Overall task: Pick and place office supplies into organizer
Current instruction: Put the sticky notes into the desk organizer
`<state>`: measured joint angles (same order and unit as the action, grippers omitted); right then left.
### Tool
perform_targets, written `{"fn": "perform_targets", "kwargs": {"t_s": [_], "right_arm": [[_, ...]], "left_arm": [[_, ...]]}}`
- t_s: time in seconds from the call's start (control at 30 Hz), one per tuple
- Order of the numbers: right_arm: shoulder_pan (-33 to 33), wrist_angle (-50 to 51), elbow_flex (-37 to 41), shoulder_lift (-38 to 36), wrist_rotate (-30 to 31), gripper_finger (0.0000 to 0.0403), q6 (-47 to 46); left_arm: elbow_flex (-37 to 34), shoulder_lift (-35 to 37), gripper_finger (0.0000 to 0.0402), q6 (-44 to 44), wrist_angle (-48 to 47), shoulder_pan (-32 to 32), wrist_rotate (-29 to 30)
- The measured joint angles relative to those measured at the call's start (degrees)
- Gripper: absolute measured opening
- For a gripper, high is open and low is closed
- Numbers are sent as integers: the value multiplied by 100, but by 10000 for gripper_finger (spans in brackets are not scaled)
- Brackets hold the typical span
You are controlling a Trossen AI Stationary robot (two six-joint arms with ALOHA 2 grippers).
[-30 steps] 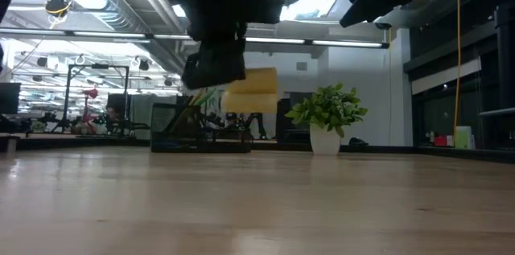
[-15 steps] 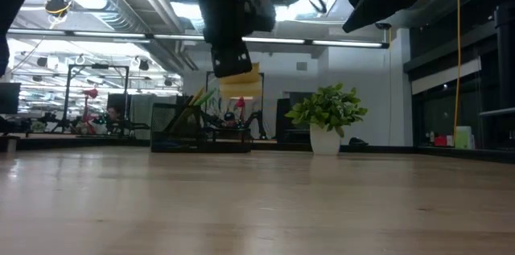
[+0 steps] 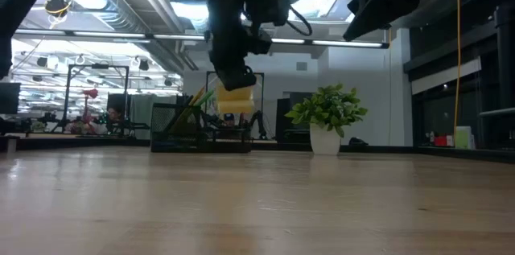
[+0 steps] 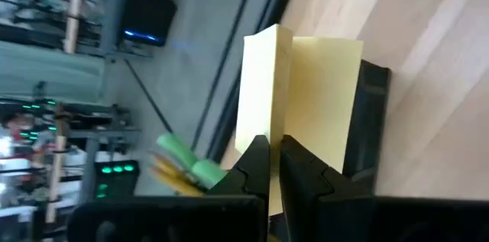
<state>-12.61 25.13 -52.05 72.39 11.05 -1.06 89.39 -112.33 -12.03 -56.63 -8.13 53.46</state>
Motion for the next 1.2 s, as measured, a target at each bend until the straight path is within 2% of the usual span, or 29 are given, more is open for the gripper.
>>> {"fn": "perform_targets", "kwargs": {"t_s": [0.2, 0.6, 0.8, 0.9, 1.07, 1.2], "right_arm": [[0, 23, 0, 32, -2, 12, 2], [-1, 48, 0, 38, -2, 12, 24], [1, 48, 0, 38, -2, 12, 27], [-1, 48, 0, 38, -2, 12, 28], [1, 48, 0, 37, -2, 12, 31], [1, 48, 0, 36, -2, 12, 31]], "left_arm": [[-383, 0, 6, 505, 742, -210, -160], [-1088, -4, 6, 544, 1141, -541, -430], [-1124, -4, 6, 867, 1619, -676, -1098], [-1124, -4, 7, 879, 1752, -765, -1137], [-1124, -4, 28, 792, 1799, -864, -1157], [-1124, -4, 54, 821, 1793, -891, -1394]]}}
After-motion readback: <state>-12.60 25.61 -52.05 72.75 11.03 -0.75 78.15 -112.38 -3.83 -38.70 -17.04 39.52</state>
